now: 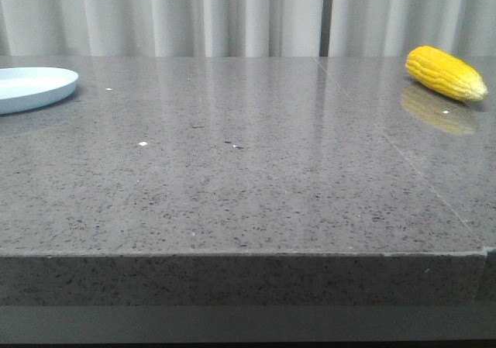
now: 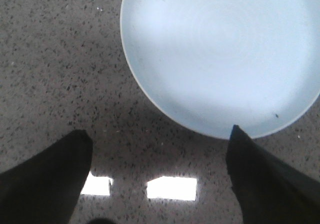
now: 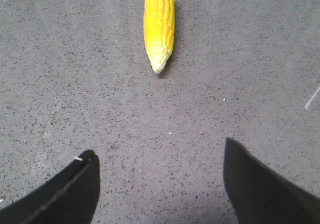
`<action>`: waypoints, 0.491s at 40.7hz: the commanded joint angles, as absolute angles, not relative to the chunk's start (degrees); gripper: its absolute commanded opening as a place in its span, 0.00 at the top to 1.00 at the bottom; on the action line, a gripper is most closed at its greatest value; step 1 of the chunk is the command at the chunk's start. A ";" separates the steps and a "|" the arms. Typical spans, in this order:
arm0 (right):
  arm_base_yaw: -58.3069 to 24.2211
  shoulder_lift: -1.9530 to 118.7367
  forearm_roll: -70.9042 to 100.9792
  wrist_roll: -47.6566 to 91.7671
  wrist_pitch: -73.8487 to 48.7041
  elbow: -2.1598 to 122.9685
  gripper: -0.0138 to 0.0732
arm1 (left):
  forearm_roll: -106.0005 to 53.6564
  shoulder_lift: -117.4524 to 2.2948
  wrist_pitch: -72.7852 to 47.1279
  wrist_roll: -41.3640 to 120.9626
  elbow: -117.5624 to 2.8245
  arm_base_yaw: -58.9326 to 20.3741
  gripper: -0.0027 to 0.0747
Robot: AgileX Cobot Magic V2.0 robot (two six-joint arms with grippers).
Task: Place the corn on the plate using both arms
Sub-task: 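Lower the left gripper to the rim of the pale blue plate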
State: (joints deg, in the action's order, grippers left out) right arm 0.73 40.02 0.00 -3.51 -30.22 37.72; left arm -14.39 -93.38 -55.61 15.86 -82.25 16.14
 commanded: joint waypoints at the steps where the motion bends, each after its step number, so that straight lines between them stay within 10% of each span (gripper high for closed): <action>1: 0.71 40.14 -0.75 -2.89 -25.64 39.34 0.22 | -17.53 -94.10 -51.98 16.78 -86.07 16.43 0.26; 20: 0.71 40.14 -0.75 -2.89 -25.64 39.34 0.22 | -17.52 -105.64 -50.33 16.78 -94.88 16.43 0.26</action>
